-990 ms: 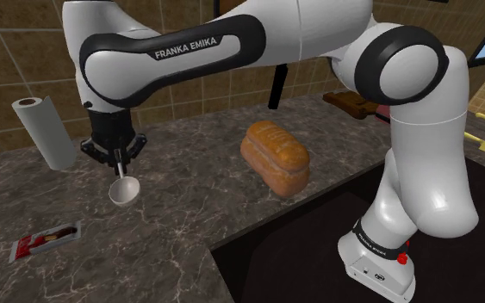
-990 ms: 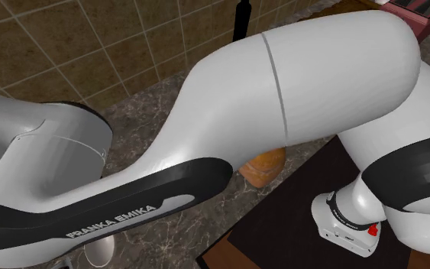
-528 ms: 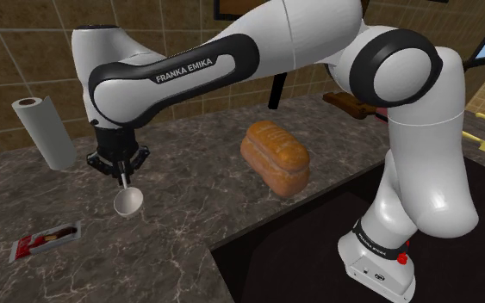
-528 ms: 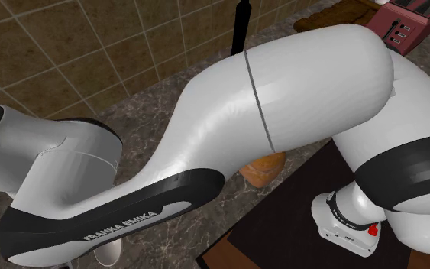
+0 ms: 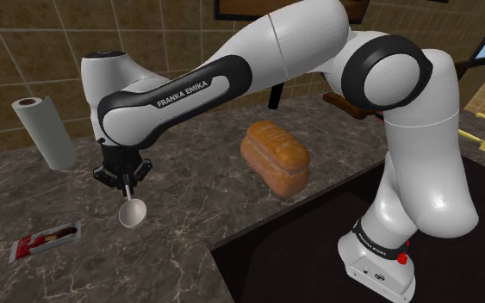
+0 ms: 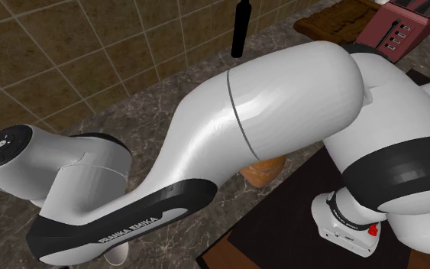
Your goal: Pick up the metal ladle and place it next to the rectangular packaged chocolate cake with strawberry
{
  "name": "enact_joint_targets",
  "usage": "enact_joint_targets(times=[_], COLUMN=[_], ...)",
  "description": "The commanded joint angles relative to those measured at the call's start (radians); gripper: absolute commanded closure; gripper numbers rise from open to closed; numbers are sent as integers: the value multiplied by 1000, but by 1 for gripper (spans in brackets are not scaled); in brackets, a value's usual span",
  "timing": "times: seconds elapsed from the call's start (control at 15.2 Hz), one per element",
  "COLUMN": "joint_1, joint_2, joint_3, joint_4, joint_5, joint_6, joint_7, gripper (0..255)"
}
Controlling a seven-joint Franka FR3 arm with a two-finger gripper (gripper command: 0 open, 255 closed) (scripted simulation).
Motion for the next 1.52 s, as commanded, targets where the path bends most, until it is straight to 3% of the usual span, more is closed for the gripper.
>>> enact_joint_targets(times=[0.0, 0.4, 0.46, 0.79, 1.06, 1.45], joint_1=[0, 0, 0, 0, -8, -8], joint_2=[4, 5, 5, 5, -50, -50], joint_3=[0, 0, 0, 0, 3, 3], joint_4=[-4, -4, -4, -4, 41, 41], joint_5=[-1, -1, -1, -1, 8, 8], joint_6=[9, 9, 9, 9, -89, -89], joint_7=[0, 0, 0, 0, -5, -5], gripper=[255, 255, 0, 0, 0, 0])
